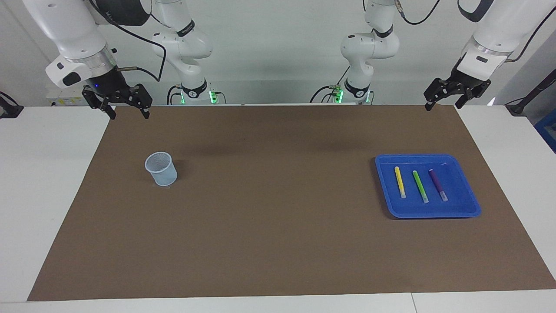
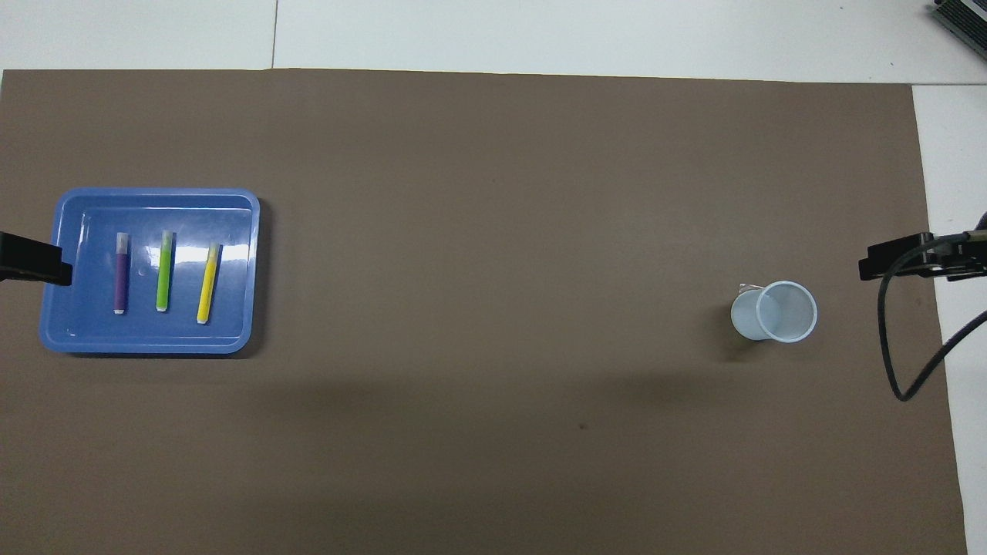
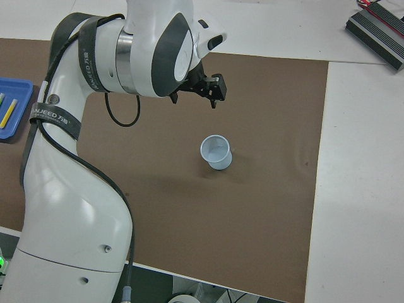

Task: Transfer and insert pens with both arms

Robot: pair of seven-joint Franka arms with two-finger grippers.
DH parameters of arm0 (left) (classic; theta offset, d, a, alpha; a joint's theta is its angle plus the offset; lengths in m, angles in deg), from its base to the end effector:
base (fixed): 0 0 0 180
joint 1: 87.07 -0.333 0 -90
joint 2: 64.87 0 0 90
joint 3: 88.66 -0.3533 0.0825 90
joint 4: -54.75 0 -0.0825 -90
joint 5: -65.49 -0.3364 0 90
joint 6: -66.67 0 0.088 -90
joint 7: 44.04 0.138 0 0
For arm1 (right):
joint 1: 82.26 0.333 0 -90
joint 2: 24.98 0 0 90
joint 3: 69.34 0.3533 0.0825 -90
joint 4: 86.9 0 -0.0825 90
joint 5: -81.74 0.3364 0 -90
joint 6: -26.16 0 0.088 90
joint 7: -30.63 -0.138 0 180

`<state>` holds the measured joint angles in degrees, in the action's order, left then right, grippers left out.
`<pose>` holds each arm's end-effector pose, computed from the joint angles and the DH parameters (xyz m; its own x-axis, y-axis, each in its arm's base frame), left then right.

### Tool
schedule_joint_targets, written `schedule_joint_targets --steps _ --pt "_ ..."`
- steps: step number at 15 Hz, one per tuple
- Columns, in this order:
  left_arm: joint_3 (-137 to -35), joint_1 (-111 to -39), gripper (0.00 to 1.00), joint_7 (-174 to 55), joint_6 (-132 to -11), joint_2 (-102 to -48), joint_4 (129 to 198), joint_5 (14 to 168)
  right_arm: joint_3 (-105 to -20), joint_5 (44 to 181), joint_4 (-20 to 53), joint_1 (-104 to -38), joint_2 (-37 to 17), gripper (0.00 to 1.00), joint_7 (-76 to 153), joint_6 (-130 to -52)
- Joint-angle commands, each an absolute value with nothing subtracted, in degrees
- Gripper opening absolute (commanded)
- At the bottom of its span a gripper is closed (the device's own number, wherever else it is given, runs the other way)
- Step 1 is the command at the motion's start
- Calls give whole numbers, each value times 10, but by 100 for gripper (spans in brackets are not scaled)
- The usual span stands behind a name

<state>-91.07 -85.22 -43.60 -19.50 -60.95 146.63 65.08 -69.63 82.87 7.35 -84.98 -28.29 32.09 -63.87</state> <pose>0.4750 0.0065 0.6448 0.9995 0.0024 -0.0313 0.0023 -1.0000 -0.0040 0.4849 -0.0229 0.6281 0.9995 -0.0270 -0.0154 -0.0274 -0.9994 -0.0204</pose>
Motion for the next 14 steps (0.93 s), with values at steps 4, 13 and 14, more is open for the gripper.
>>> schedule_joint_targets --steps 4,13,14 --pt "-909 -859 100 -432 -195 -594 1483 649 -693 836 89 -856 -296 100 318 -649" --pt "-907 -851 100 -437 -193 -592 1484 649 -693 836 89 -856 -296 100 318 -649" --pt "-903 -850 100 -438 -194 -592 1483 649 -693 837 89 -856 -296 100 318 -649"
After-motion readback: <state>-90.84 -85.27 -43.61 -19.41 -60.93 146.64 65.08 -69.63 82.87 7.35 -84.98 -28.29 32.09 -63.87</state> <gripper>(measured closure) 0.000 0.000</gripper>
